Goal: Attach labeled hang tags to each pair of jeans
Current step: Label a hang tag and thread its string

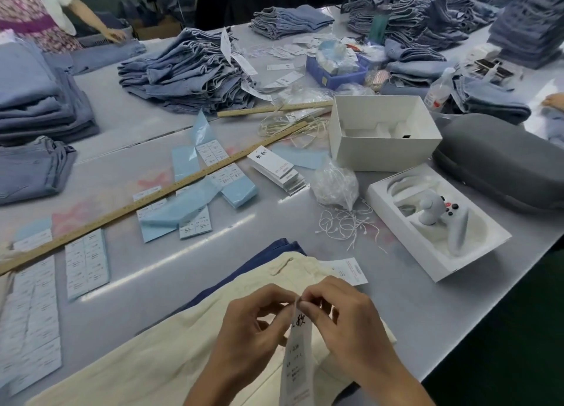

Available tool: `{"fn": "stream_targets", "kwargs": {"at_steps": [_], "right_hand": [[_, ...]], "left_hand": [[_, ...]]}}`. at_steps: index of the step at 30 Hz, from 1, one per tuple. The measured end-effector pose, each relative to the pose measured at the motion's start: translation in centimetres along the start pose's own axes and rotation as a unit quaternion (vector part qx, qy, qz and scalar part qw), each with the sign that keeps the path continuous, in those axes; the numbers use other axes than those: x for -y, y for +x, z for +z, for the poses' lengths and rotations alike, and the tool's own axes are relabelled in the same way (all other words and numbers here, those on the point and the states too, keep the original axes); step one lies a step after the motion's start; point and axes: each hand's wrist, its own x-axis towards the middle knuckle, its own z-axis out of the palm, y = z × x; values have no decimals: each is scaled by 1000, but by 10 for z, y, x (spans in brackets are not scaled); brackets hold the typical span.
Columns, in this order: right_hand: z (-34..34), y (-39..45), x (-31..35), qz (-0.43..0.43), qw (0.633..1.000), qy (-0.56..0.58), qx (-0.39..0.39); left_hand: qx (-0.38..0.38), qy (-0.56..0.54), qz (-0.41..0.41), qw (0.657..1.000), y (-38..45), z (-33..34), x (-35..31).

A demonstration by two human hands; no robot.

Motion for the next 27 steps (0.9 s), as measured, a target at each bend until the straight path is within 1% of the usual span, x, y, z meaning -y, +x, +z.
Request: {"fn": "stream_targets", "kwargs": {"at_steps": [2, 4, 6, 9, 12, 13, 14, 15, 16, 17, 18, 19, 20, 22, 23, 25, 27], "right_hand": [[-4, -2, -2, 40, 999, 18, -2], [-8, -4, -3, 83, 994, 69, 3], [-12, -5, -2, 126, 983, 133, 16], [-17, -6, 2, 164, 962, 216, 25], [-18, -7, 8, 177, 943, 281, 34], [-18, -6, 10, 170, 942, 289, 26], [-20, -6, 10, 159, 943, 291, -1], [-24, -3, 10, 148, 945, 289, -43], [-31, 0, 9, 134, 945, 283, -90], [-39, 3, 9, 116, 946, 271, -131], [-48, 7, 9, 90, 951, 250, -160], [-55, 10, 10, 58, 957, 222, -175], [-61, 13, 13, 19, 964, 193, -183], [-66, 17, 21, -65, 972, 143, -175], [-66, 18, 25, -96, 976, 121, -157], [-63, 22, 27, -116, 982, 101, -110], [-62, 28, 27, -108, 984, 107, -99]], "left_hand": [[3, -4, 2, 1000, 0, 6, -1], [0, 7, 2, 1000, 2, 10, -4], [-5, 18, 12, 1000, 4, 13, -4], [-6, 34, 34, 999, 5, 13, -4], [-23, -50, 21, 998, 5, 12, -8], [-35, -68, 15, 997, 5, 10, -9], [-52, -66, 19, 996, 5, 7, -9], [-73, -16, 42, 996, 5, 4, -9], [-89, 70, 83, 990, 6, -1, -8], [-96, 196, 135, 967, 7, -6, -10], [-91, 304, 180, 931, 8, -8, -16], [-84, 361, 205, 906, 9, -9, -23], [-79, 377, 217, 897, 10, -9, -30], [-83, 344, 229, 907, 14, -6, -44], [-89, 305, 230, 920, 16, -5, -52], [-95, 215, 224, 946, 20, -5, -66], [-88, 156, 221, 959, 27, -6, -75]]}}
